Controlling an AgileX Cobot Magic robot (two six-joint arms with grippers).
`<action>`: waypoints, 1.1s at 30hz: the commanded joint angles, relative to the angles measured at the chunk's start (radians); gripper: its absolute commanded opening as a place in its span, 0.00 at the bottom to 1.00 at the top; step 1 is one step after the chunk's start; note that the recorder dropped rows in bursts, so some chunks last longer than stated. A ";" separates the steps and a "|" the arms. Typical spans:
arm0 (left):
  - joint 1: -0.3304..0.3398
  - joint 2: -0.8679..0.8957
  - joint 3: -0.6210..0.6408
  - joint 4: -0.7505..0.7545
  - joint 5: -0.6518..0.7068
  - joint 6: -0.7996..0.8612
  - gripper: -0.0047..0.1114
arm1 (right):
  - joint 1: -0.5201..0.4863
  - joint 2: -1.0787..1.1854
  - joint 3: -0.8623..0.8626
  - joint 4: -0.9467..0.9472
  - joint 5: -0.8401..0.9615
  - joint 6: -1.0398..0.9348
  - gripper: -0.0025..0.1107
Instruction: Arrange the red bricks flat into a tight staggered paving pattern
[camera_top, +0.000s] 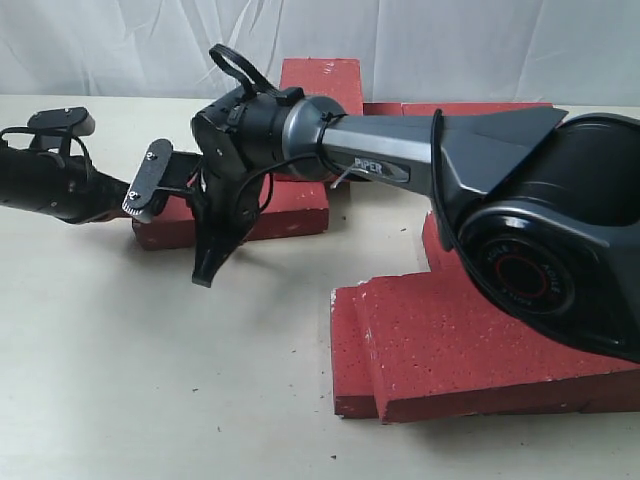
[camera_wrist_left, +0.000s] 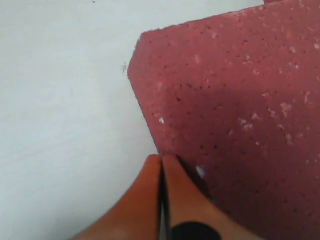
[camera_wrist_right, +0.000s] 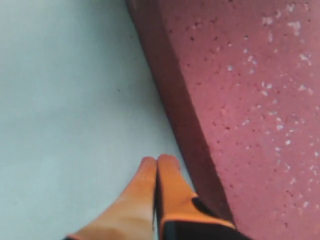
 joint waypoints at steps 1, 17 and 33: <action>-0.005 0.003 -0.005 -0.068 0.046 0.068 0.04 | -0.005 -0.056 -0.003 0.012 0.105 0.013 0.01; -0.005 0.003 -0.005 -0.113 0.069 0.101 0.04 | -0.140 -0.214 0.008 0.236 0.390 0.001 0.01; -0.041 0.009 -0.009 -0.217 0.040 0.200 0.04 | -0.354 -0.578 0.557 0.330 0.078 -0.069 0.01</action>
